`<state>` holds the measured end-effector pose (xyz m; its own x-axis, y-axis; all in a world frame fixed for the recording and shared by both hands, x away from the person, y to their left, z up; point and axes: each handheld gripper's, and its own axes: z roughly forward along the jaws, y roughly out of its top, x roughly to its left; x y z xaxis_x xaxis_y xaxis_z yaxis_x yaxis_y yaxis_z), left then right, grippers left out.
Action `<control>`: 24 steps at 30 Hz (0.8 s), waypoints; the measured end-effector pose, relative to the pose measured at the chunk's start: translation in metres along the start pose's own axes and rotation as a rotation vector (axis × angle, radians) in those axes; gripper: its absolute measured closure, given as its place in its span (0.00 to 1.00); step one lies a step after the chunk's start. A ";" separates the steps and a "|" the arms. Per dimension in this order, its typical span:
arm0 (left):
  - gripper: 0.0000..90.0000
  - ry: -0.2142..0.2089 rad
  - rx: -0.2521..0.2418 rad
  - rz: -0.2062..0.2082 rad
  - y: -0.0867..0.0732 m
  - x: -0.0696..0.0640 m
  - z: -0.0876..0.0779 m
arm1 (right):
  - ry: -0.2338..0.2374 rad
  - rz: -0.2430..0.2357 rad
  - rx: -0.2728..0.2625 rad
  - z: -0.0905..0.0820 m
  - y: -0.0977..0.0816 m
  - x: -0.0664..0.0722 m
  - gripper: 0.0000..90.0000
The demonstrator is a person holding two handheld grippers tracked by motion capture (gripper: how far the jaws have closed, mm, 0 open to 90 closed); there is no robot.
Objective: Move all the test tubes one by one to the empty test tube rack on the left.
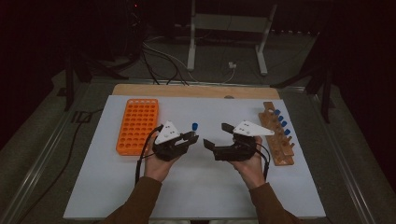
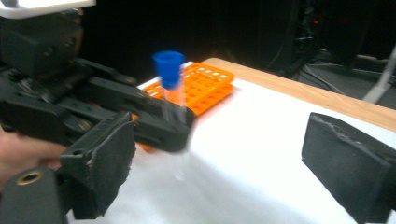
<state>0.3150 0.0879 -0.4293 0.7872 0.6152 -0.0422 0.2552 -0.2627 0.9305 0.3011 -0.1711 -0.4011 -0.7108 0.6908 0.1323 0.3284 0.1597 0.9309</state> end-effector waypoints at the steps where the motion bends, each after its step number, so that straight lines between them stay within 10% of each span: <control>1: 0.86 0.008 -0.003 -0.004 -0.001 0.002 -0.002 | -0.007 0.003 0.004 -0.002 -0.001 -0.002 0.04; 24: 0.87 0.177 -0.040 -0.121 -0.039 0.060 -0.054 | -0.126 0.018 -0.015 -0.054 -0.032 -0.035 0.01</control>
<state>0.3222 0.1751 -0.4484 0.6405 0.7623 -0.0933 0.3163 -0.1512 0.9365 0.2822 -0.2380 -0.4168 -0.6207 0.7768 0.1065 0.3308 0.1363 0.9338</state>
